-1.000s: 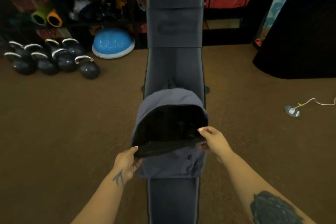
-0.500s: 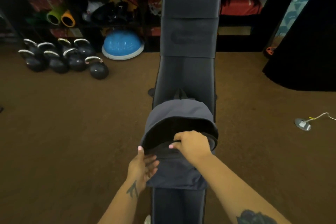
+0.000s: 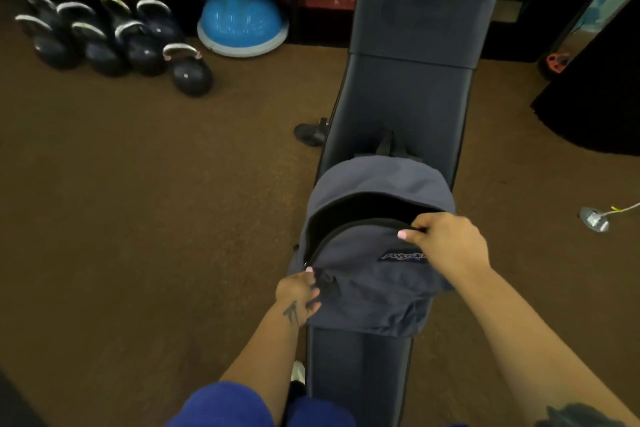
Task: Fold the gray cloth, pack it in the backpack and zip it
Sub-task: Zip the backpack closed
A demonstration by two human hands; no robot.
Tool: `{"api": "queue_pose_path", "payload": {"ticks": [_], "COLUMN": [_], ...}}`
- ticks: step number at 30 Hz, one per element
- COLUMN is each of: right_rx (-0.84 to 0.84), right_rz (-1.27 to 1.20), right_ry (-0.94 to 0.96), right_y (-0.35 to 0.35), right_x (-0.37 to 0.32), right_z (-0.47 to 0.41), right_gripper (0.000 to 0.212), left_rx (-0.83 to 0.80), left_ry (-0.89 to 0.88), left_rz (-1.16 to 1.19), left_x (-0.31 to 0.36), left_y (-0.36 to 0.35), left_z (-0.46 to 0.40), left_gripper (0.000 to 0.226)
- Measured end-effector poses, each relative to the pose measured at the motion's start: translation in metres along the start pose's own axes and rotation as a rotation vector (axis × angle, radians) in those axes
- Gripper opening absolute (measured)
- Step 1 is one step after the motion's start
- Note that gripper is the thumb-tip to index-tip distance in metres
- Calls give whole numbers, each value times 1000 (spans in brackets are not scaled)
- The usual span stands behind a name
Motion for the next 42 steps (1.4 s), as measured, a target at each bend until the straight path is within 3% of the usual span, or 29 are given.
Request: {"api": "queue_pose_path", "payload": {"ticks": [4, 8, 10, 12, 18, 21, 24, 28, 33, 42], "right_rx": [-22, -16, 13, 55, 272, 187, -33, -269, -227, -255], "right_rz": [-29, -31, -35, -24, -120, -124, -65, -43, -78, 38], "right_ry": [-23, -71, -90, -81, 109, 345, 446, 263, 0, -79], "right_y": [-3, -3, -3, -4, -17, -60, -123, -187, -203, -212], "right_x": [3, 7, 9, 8, -31, -70, -92, -94, -68, -61], "right_z": [0, 1, 2, 4, 23, 37, 41, 31, 8, -2], "right_gripper": [19, 19, 19, 23, 36, 17, 17, 20, 26, 28], "left_rx": [-28, 154, 294, 369, 280, 230, 232, 187, 185, 144], "left_ry": [19, -84, -201, -347, -574, -606, -635, -637, -668, -686], "left_rz": [45, 41, -175, -469, -823, -902, -971, -902, -902, -831], "left_x": [2, 11, 21, 36, 52, 56, 58, 54, 53, 46], "left_y": [-8, 7, 20, 26, 31, 34, 37, 40, 44, 41], "left_z": [-7, -13, -16, -13, -15, -16, -15, -16, -19, -26], "left_gripper": [33, 37, 38, 24, 31, 21, 21, 17, 18, 16]}}
Point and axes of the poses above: each hand's wrist, its own z-axis away from the middle knuckle, its own y-axis out of the back of the hand, x = y × z, the point moved 7 cm from there along -z, towards the middle knuckle, and after that the axes turned 12 degrees about -z, right-handed, at the moved point
